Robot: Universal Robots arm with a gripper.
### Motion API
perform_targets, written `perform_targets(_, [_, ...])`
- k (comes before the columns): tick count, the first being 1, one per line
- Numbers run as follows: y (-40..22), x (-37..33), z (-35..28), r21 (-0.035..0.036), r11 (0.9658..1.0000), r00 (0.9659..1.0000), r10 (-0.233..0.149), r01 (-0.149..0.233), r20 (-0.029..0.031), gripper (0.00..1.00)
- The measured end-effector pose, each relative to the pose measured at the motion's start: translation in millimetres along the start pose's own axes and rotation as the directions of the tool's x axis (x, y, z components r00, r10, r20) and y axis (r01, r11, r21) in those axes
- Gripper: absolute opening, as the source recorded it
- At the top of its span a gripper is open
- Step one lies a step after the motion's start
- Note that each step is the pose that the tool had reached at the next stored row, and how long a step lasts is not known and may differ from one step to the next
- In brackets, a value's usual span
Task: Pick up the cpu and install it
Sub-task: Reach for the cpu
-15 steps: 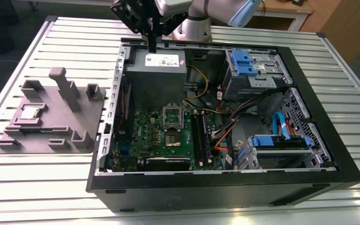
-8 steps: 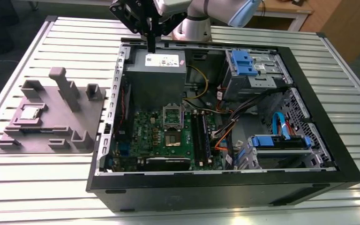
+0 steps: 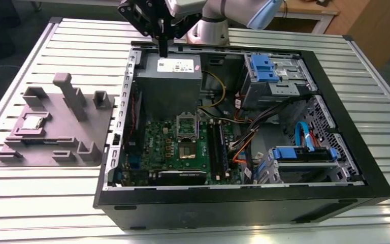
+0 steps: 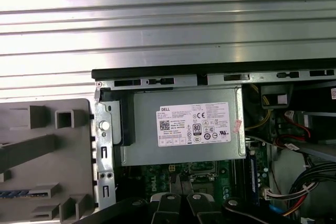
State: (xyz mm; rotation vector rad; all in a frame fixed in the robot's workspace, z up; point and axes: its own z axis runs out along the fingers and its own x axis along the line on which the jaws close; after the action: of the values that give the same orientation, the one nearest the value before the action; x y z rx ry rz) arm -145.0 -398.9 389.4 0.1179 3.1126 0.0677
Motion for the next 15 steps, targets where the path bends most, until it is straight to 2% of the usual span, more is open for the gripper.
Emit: perform_targets(15, [-0.4,4.7,-0.1,0.0000,1.0000,1.0000,0.000,0.000,0.0000,0.10])
